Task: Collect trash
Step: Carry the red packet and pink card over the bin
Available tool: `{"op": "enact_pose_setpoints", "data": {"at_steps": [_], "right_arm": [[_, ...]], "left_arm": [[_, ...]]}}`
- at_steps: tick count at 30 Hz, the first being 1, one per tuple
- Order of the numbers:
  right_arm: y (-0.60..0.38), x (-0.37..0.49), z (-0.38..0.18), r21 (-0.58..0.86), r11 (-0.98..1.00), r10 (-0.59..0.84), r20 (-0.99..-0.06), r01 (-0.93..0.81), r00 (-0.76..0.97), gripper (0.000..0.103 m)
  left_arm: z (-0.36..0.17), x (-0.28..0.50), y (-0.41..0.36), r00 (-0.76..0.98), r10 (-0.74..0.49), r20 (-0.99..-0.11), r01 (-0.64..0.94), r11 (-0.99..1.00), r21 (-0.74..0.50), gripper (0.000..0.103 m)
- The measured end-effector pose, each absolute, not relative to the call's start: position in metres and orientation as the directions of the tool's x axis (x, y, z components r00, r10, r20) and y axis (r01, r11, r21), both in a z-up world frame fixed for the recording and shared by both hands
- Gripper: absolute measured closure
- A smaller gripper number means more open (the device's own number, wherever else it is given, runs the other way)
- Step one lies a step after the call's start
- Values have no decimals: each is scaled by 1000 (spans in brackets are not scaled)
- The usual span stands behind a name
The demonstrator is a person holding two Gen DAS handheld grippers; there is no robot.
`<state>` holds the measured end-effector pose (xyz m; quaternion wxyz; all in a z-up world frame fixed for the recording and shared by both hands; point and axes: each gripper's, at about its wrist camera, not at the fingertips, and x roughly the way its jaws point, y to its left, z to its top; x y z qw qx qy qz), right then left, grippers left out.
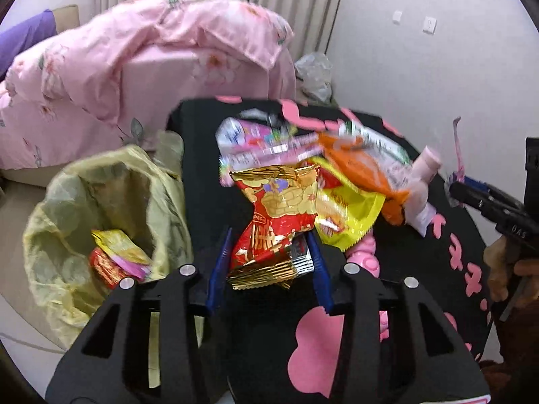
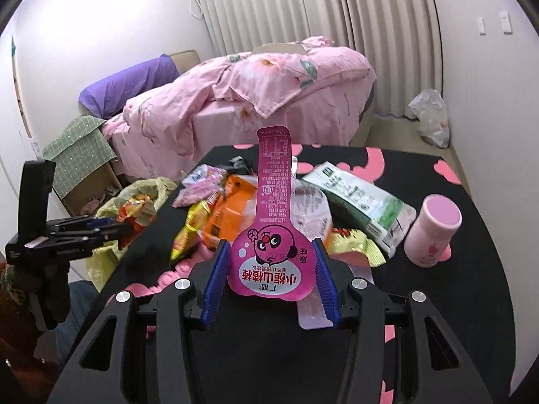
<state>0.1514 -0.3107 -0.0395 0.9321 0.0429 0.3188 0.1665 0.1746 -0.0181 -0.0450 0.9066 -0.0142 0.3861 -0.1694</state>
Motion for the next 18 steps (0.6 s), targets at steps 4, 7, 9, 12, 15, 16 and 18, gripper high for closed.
{"op": "enact_pose_setpoints", "data": {"at_steps": [4,7,9,12,15,16,18], "right_arm": [[-291,149,-25,156,937,346,-557,-314,755,57],[-270,148,-16,119,932,349,-551,-343,758,57],[-255,148,-12,101,926,356,-552,-363,754,57],[-231,147,-7,75,916,367,-552,-393,749,57],[-209,146,-2,54,904,381,-551,-424,743,57],[-201,146,-1,49,900,385,-551,-432,740,57],[-187,148,1,48,893,396,-555,-447,732,57]], "left_arm": [[-25,167,2,693,-289,-660,255,955,-151,62],[-13,160,22,729,-257,-634,212,966,-148,62],[-7,155,39,747,-242,-620,183,970,-158,62],[-2,147,60,767,-224,-601,152,974,-169,61],[1,139,80,783,-208,-587,127,976,-177,61],[1,138,86,786,-203,-584,119,977,-179,61],[-1,134,98,792,-191,-580,101,978,-184,61]]}}
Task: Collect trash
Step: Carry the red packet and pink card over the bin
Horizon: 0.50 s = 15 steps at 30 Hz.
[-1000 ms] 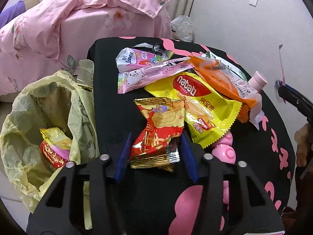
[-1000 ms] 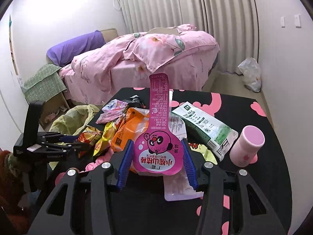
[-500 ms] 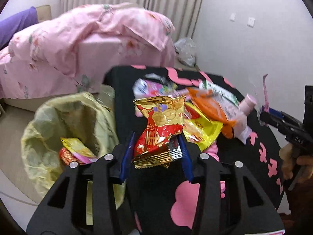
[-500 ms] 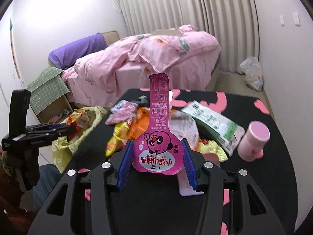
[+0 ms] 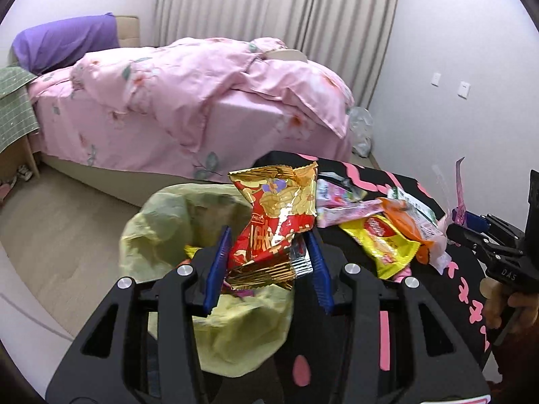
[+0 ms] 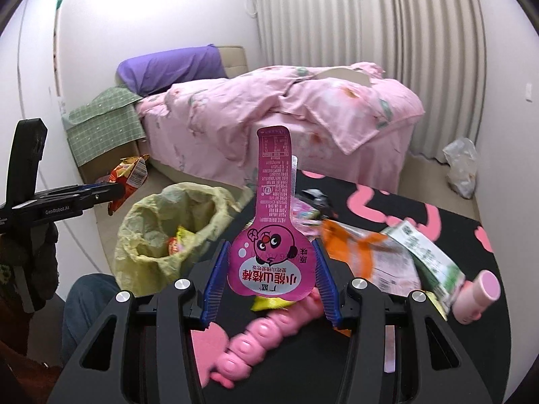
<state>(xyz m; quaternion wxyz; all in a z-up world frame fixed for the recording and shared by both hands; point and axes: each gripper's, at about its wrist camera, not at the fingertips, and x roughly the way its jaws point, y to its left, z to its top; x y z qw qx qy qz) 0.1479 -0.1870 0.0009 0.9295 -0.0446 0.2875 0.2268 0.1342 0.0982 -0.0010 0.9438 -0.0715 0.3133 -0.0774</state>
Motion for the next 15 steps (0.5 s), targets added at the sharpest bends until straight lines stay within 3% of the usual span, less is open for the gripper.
{"op": "enact_pose_setpoints", "data": {"at_steps": [15], "right_arm": [[-118,178,-2,91,844,475,-586,-529,657,56]], "left_arm": [[-25,129,166,778,-144,-612,-26,965,-260,60]]}}
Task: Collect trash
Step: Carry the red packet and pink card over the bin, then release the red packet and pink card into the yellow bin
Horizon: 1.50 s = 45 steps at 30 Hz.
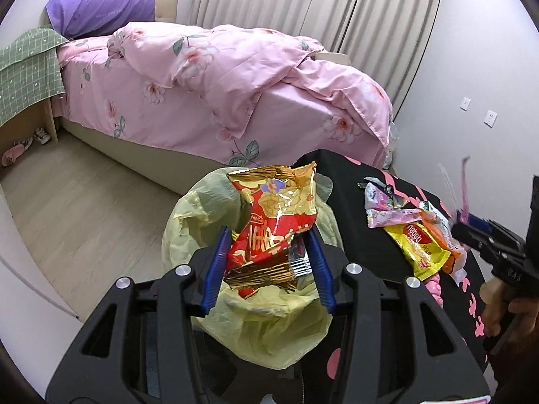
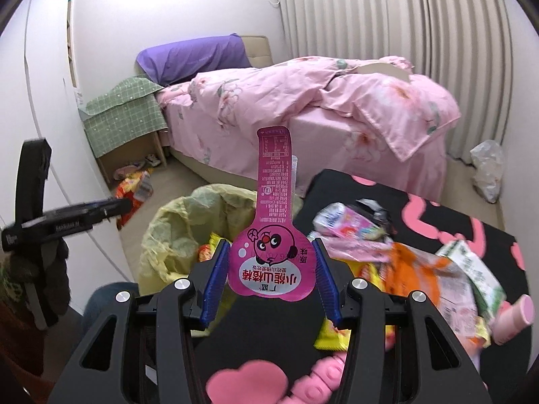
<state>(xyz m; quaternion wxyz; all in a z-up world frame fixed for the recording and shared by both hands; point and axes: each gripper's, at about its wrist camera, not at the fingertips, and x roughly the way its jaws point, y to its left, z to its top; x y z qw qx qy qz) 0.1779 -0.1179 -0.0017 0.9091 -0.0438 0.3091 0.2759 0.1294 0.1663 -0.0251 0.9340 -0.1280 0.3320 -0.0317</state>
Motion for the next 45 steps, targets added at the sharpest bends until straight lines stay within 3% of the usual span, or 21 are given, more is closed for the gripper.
{"op": "enact_pose_setpoints", "data": {"at_steps": [21,24,26,28,31,32,33,45], "right_arm": [[-20,261,-61,145,720,573,-675,-679,465,56],[-17,268,-67,158,720,575,-682,-676,453,56],[-15,275,-75,181,718,576,-698,-672,426,56],[-15,278,-82,186,719,564,-719,-669,406,56],[-15,274,-85,159,716,554,-722,-680,415,54],[-17,272,-84,158,714,558,-717,-683,418,47],[-19,271,-81,162,712,565,-709,-683,421,46],[-110,238,-33,111,768,547,-627,-630,555,46]], "left_arm": [[-69,184,176,691,-150,-707,-53,965,-257,59],[-74,188,181,687,-185,-703,-45,955,-295,48],[-78,191,190,681,-242,-691,-42,929,-368,29],[-78,191,193,695,-240,-678,-60,920,-387,19],[-74,188,197,721,-209,-661,-88,918,-386,17],[-72,187,198,725,-206,-657,-94,916,-391,16],[-69,186,199,731,-199,-653,-101,914,-392,16],[-45,181,172,765,-166,-623,-86,931,-354,15]]}}
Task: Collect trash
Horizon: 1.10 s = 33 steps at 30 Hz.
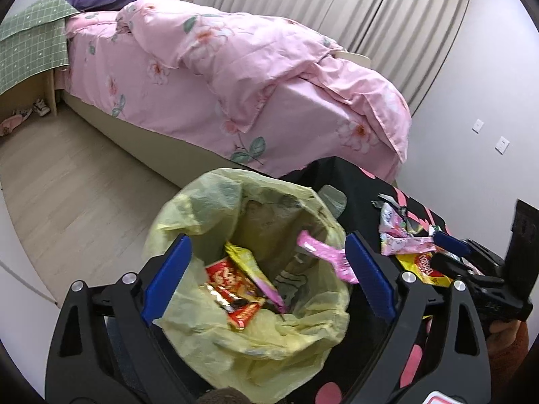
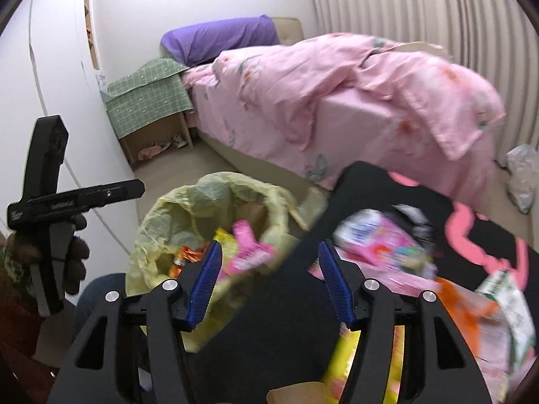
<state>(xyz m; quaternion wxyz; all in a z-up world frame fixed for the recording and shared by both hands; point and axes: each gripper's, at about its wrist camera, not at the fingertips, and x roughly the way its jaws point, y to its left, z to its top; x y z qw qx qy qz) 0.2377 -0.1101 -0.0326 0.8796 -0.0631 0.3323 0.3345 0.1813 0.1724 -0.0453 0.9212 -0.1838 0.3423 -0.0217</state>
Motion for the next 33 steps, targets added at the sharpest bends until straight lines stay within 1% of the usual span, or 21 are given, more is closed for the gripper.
{"op": "enact_pose_setpoints", "data": {"at_steps": [5,8,11,14,16,18,19,21,24,27,28,29,30,31,33], "right_arm": [[-156,222,-30,79,801,498,-638,-594,587,47],[-182,213,-31,53,830,453,-645,-556,616,47],[-208,205,-32,50,857,418,-650,-513,635,46],[-235,199,-32,43,886,380,-637,-462,671,46],[-255,195,-31,60,903,366,-627,-426,688,46],[-270,192,-30,81,915,357,-619,-396,699,46],[-278,191,-30,92,920,354,-614,-381,706,46],[-289,188,-30,100,927,343,-608,-360,716,46],[-299,186,-33,75,943,299,-622,-325,724,46],[-307,188,-37,39,951,262,-635,-308,727,46],[-309,191,-39,17,954,242,-639,-301,731,46],[-310,192,-41,7,955,232,-639,-296,733,46],[-312,195,-42,-4,957,219,-641,-288,736,46],[-313,199,-44,-14,959,208,-644,-282,737,46],[-311,209,-47,-31,958,197,-653,-286,731,46]], "left_arm": [[-46,190,147,754,-199,-626,-54,931,-361,15],[-46,194,128,744,-219,-632,-13,940,-341,15],[-45,196,110,745,-253,-617,43,942,-334,15],[-43,203,89,742,-320,-589,131,931,-340,15],[-43,214,71,709,-416,-570,227,899,-374,15],[-42,232,47,638,-512,-575,321,856,-405,15],[-41,241,36,619,-531,-580,352,847,-399,15],[-37,262,11,620,-519,-589,397,854,-335,15],[-40,301,-18,625,-472,-622,411,876,-252,15],[-57,331,-36,592,-441,-674,405,886,-224,15],[-64,340,-39,579,-427,-695,394,892,-221,19],[-73,350,-43,555,-412,-722,373,900,-227,27],[-79,354,-43,536,-407,-740,356,904,-239,32],[-87,359,-43,506,-410,-759,332,904,-268,40],[-90,357,-38,512,-424,-747,310,902,-299,47]]}}
